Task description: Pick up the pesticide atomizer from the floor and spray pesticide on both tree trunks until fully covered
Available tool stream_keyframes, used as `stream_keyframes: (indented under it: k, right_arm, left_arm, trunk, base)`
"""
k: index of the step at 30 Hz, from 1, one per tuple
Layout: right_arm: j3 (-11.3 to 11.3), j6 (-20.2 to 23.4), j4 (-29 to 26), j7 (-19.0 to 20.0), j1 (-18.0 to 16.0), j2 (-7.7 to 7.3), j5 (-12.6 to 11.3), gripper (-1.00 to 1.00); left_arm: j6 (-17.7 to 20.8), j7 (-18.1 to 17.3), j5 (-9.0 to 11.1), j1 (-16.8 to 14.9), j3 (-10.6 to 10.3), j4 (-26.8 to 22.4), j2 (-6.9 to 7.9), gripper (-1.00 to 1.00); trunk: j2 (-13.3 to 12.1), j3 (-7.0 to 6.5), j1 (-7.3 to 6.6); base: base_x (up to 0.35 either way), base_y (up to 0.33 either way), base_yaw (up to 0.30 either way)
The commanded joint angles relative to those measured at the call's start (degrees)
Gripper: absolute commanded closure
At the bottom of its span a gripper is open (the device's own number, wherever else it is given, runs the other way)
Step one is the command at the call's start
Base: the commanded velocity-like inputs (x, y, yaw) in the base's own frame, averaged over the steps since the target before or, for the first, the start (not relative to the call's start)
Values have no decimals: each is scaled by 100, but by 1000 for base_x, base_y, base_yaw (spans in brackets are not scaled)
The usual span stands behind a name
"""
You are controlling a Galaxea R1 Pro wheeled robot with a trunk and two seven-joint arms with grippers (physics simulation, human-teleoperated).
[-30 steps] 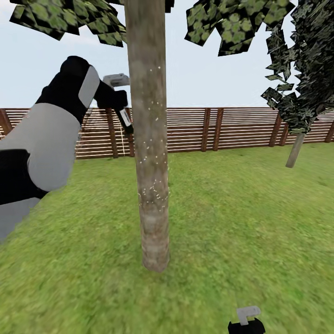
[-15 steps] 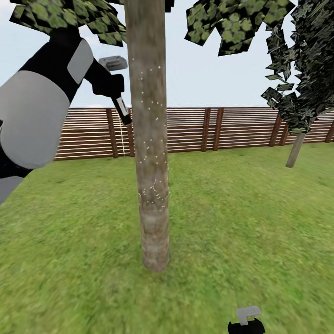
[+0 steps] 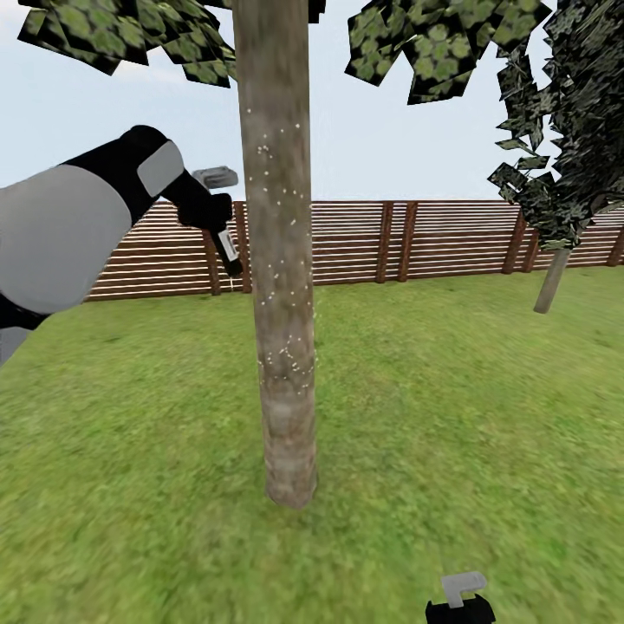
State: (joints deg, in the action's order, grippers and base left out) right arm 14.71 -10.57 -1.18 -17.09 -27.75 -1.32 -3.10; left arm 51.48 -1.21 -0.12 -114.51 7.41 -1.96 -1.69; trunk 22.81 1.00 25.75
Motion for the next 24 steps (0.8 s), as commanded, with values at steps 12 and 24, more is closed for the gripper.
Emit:
stream_keyframes:
  k: [12, 24]
  right_arm:
    - [41, -15, 3, -14, -4, 0, -33, -100]
    - [42, -15, 3, -14, -3, 3, -33, -100]
  left_arm:
    - [-349, -37, -4, 586, 10, 29, -248, 100]
    - [-1003, -37, -34, 1651, -2, 21, -139, 100]
  trunk:
    - [11, 10, 3]
    - [11, 10, 3]
  base:
    - [0, 0, 0]
    - [0, 0, 0]
